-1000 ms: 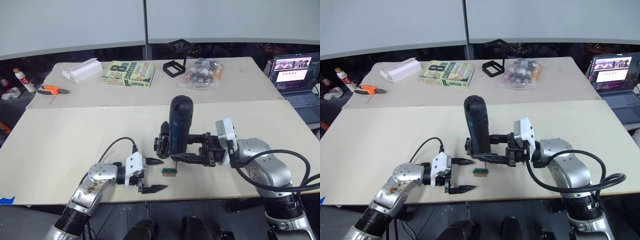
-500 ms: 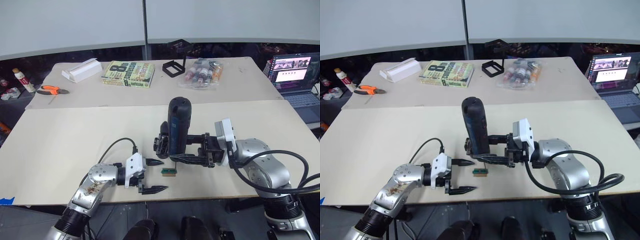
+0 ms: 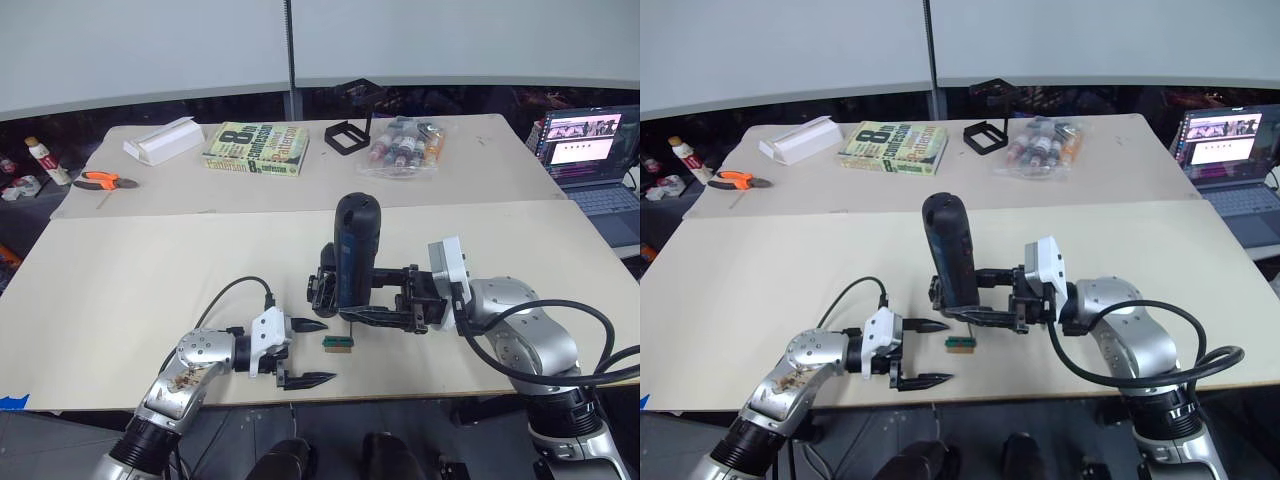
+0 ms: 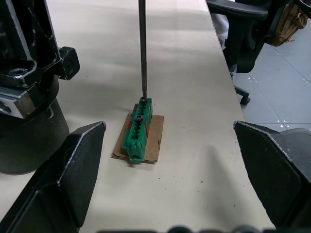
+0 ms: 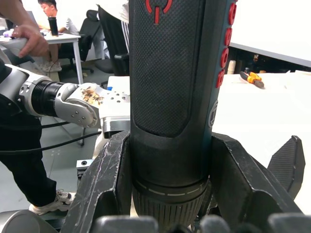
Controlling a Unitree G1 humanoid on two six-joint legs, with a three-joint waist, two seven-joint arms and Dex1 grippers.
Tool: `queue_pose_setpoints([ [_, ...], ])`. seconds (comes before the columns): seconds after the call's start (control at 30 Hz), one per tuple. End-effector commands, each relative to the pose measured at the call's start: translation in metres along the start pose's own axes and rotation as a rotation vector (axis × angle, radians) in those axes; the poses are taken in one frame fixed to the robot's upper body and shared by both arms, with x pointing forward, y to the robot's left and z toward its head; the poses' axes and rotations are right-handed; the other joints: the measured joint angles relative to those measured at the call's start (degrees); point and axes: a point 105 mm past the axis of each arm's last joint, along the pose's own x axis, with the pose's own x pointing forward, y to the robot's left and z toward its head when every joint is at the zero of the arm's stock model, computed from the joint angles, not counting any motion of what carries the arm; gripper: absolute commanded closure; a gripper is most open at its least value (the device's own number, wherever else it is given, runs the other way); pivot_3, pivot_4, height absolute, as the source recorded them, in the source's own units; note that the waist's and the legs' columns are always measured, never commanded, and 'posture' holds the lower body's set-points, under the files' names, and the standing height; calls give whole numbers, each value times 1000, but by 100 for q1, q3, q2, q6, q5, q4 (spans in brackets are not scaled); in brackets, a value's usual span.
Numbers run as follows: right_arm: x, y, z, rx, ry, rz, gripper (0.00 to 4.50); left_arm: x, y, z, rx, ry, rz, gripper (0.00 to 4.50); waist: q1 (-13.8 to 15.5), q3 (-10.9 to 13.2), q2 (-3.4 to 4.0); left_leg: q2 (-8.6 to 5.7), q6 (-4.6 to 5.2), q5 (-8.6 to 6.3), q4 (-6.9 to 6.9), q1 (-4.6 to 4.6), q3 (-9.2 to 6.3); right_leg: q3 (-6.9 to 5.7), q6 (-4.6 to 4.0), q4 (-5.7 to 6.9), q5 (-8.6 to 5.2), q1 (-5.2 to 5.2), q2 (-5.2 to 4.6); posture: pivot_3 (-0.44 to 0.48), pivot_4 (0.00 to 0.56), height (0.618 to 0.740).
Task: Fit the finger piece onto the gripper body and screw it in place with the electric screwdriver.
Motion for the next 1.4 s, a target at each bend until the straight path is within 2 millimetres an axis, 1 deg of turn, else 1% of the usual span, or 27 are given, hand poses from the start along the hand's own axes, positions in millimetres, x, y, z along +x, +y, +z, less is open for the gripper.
queue_pose_setpoints([
  [0.03, 3, 2, 3, -8, -2, 14, 2637, 2, -2, 2, 15, -18, -9, 0, 0, 0, 0, 0, 0, 0, 0, 0, 0, 0, 0, 0, 0, 0, 0, 0, 150, 740],
  [0.5, 3, 1, -2, 46, 24, -7, 2637, 1, -2, 2, 19, -17, -8, 0, 0, -1, -1, 0, 0, 0, -1, 6, 0, 1, 0, 0, 0, 4, 0, 0, 150, 740],
  [1.0, 6, 1, 11, -7, -35, 3, 2637, 1, -2, 1, 19, -17, -8, 0, -1, -1, -1, 0, 0, 0, -1, 6, 0, 1, 0, 0, 0, 4, 0, 0, 150, 740],
  [1.4, 6, 2, 10, -6, -27, 4, 2637, 2, -2, 1, 17, -19, -8, 0, -1, -2, -1, 0, 0, 0, -1, 5, 0, 1, 0, 0, 0, 3, 1, 0, 150, 740],
])
